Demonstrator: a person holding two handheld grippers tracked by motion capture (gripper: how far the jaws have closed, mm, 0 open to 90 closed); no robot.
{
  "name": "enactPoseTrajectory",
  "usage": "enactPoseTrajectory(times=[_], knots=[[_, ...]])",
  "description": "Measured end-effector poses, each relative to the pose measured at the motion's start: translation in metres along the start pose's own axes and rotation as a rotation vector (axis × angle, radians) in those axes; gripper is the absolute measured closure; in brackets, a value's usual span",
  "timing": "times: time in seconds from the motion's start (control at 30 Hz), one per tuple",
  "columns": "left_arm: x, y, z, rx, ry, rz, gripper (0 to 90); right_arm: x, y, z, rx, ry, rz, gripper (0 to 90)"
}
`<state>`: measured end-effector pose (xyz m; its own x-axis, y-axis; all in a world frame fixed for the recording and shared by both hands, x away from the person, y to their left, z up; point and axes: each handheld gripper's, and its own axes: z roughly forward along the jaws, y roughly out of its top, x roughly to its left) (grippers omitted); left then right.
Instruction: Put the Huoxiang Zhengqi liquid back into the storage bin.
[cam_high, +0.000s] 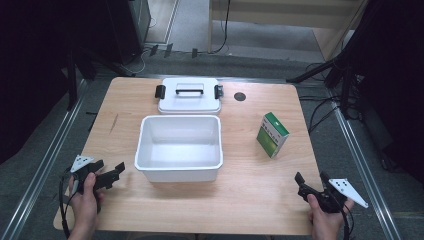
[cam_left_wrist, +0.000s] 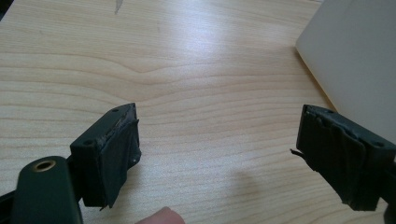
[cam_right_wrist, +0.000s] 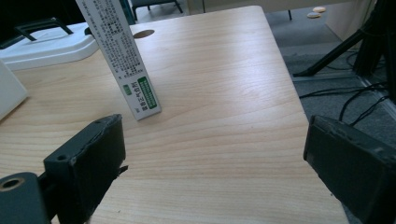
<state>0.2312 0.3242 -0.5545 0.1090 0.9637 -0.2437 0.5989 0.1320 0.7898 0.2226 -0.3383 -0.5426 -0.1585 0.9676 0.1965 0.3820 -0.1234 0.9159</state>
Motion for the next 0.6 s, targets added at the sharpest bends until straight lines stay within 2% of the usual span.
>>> enactPoseTrajectory(times=[0.2,0.23,0.27,0.3,0.33,0.4,0.5,0.6], knots=[[0.001,0.000,0.000,0.001,-0.004,-0.004,14.1,0.002,0.000,0.000,-0.001,-0.018,-0.018,7.4],[0.001,0.000,0.000,-0.001,-0.005,-0.003,14.0,0.005,0.000,0.000,0.014,-0.044,-0.046,10.0],[0.001,0.000,0.000,-0.002,-0.005,-0.005,14.0,0.005,0.000,0.000,0.014,-0.044,-0.046,10.0],[0.001,0.000,0.000,0.000,-0.006,-0.001,14.0,0.008,0.001,0.002,0.030,-0.075,-0.081,12.6],[0.001,0.000,0.000,0.000,-0.006,-0.001,14.0,0.008,0.001,0.002,0.030,-0.075,-0.081,12.6],[0.001,0.000,0.000,0.000,-0.004,-0.002,14.0,0.013,0.004,0.004,0.067,-0.094,-0.124,12.6],[0.000,0.000,0.001,0.003,-0.006,-0.001,14.0,0.016,0.010,0.006,0.104,-0.082,-0.164,12.7],[0.001,0.001,0.001,0.004,-0.010,-0.003,14.0,0.017,0.017,0.008,0.179,-0.025,-0.195,12.8]])
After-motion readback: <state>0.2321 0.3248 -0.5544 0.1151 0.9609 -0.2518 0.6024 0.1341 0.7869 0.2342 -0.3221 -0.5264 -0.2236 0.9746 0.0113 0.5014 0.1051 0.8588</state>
